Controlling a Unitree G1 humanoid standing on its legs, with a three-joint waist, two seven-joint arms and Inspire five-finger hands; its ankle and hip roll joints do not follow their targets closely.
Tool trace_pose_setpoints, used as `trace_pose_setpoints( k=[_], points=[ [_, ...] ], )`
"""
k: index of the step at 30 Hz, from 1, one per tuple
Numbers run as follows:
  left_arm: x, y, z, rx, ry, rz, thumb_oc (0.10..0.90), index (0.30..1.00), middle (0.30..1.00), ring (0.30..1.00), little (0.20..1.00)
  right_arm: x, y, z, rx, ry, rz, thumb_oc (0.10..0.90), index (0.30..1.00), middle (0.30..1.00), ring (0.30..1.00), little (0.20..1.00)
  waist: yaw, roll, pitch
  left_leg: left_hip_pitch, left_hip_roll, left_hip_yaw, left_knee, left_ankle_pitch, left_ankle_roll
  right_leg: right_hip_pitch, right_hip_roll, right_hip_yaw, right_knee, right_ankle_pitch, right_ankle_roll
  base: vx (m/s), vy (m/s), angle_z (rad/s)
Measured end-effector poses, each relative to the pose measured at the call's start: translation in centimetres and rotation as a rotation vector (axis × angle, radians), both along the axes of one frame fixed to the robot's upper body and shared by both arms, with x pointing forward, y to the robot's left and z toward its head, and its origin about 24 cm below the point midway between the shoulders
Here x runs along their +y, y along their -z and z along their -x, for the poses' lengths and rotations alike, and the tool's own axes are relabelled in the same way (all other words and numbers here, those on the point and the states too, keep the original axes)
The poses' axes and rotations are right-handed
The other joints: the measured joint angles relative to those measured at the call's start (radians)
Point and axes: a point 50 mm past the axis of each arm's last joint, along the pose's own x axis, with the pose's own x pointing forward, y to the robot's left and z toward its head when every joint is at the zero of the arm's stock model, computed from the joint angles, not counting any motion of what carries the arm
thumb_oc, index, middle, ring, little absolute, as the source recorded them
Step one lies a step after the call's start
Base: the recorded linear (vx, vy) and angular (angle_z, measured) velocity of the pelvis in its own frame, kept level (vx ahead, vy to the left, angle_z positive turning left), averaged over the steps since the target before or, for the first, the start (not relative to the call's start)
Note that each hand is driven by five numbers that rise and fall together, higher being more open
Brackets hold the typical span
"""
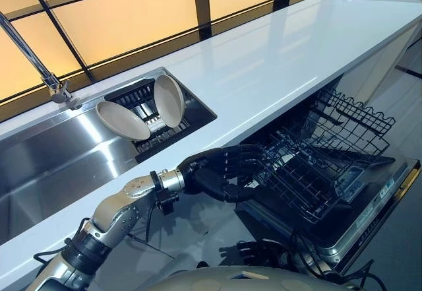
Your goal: Pick up plates and place into dishwasher.
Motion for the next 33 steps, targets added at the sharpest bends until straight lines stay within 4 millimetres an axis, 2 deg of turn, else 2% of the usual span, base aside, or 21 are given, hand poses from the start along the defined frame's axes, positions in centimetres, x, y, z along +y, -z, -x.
trace_pose_setpoints(
  k=[5, 8, 10, 13, 17, 19, 22, 26, 30, 33],
  points=[
    [-1.4, -0.6, 0.9, 0.222, 0.085, 0.224, 0.800, 0.900, 0.900, 0.900, 0.900, 0.1, 0.2, 0.2, 0.009, 0.007, 0.005, 0.800, 0.900, 0.900, 0.900, 0.900, 0.000, -0.001, -0.001, 0.004, -0.001, 0.000, 0.001, 0.001, -0.001, 0.004, 0.000, 0.000, 0.000, 0.000, 0.000, 0.01, -0.012, 0.02],
    [-2.0, -2.5, 0.6, 0.160, 0.073, 0.307, 0.800, 0.900, 0.900, 0.900, 0.900, 0.1, 0.3, 0.1, 0.012, 0.012, 0.012, 0.800, 0.900, 0.900, 0.900, 0.900, 0.001, -0.004, -0.003, 0.005, 0.001, 0.000, 0.000, 0.001, -0.002, 0.007, 0.001, 0.000, 0.000, 0.000, 0.000, 0.00, -0.035, 0.00],
    [-1.5, -4.2, -0.2, 0.062, 0.010, 0.334, 0.800, 0.900, 0.900, 0.900, 0.900, 0.2, 0.3, 0.2, 0.017, 0.015, 0.015, 0.800, 0.900, 0.900, 0.900, 0.900, 0.002, -0.005, -0.004, 0.005, 0.002, -0.001, 0.000, 0.002, -0.002, 0.007, 0.002, 0.000, 0.000, 0.000, 0.001, 0.00, -0.038, 0.01],
    [1.1, -7.6, -3.0, -0.114, -0.216, 0.367, 0.800, 0.900, 0.900, 0.900, 0.900, 0.1, 0.3, 0.1, 0.014, 0.017, 0.017, 0.800, 0.900, 0.900, 0.900, 0.900, 0.008, -0.005, -0.007, 0.005, 0.004, -0.012, 0.000, 0.001, -0.005, 0.009, 0.005, -0.005, -0.002, 0.000, 0.001, 0.01, -0.030, 0.04],
    [5.9, -12.0, -6.3, -0.317, -0.525, 0.402, 0.800, 0.900, 0.900, 0.900, 0.900, 0.0, 0.6, 0.6, 0.040, 0.017, 0.027, 0.800, 0.900, 0.900, 0.900, 0.900, 0.019, -0.013, -0.020, 0.001, 0.004, -0.021, 0.000, 0.002, -0.007, 0.011, 0.004, -0.015, -0.003, -0.002, -0.002, 0.02, -0.009, 0.09],
    [8.2, -14.4, -7.8, -0.373, -0.664, 0.430, 0.800, 0.900, 0.900, 0.900, 0.900, 0.1, 0.7, 0.9, 0.058, 0.008, 0.030, 0.800, 0.900, 0.900, 0.900, 0.900, 0.028, -0.019, -0.030, 0.000, 0.001, -0.025, 0.000, 0.006, -0.002, 0.014, 0.000, -0.025, -0.004, -0.003, -0.003, 0.03, 0.000, 0.15],
    [11.0, -16.4, -9.6, -0.403, -0.840, 0.436, 0.800, 0.900, 0.900, 0.900, 0.900, 0.2, 0.8, 1.0, 0.073, -0.003, 0.035, 0.800, 0.900, 0.900, 0.900, 0.900, 0.031, -0.020, -0.038, 0.001, -0.002, -0.029, 0.001, 0.011, -0.003, 0.014, -0.001, -0.025, -0.004, -0.002, -0.004, 0.03, 0.007, 0.07],
    [15.6, -19.0, -11.5, -0.509, -1.151, 0.222, 0.800, 0.900, 0.900, 0.900, 0.900, 0.7, 0.8, 0.7, 0.077, -0.031, 0.033, 0.800, 0.900, 0.900, 0.900, 0.900, 0.020, -0.016, -0.041, 0.000, 0.000, -0.025, 0.000, 0.012, -0.004, 0.013, -0.001, -0.023, -0.004, 0.001, -0.008, 0.01, 0.000, -0.01],
    [19.6, -20.9, -12.3, -0.704, -1.374, -0.241, 0.800, 0.900, 0.900, 0.900, 0.900, 0.4, 0.8, 0.6, 0.076, -0.026, 0.038, 0.800, 0.900, 0.900, 0.900, 0.900, 0.014, -0.011, -0.044, -0.001, 0.003, -0.025, 0.000, 0.010, -0.008, 0.011, -0.001, -0.022, -0.004, 0.000, -0.009, 0.00, -0.002, -0.01],
    [23.7, -22.0, -11.5, -0.824, -1.434, -0.685, 0.800, 0.900, 0.900, 0.900, 0.900, 0.5, 0.8, 0.7, 0.073, -0.014, 0.028, 0.800, 0.900, 0.900, 0.900, 0.900, 0.002, -0.004, -0.049, -0.003, 0.003, -0.024, 0.000, 0.009, -0.009, 0.008, 0.000, -0.022, -0.002, -0.002, -0.012, 0.00, 0.000, 0.00]
  ],
)
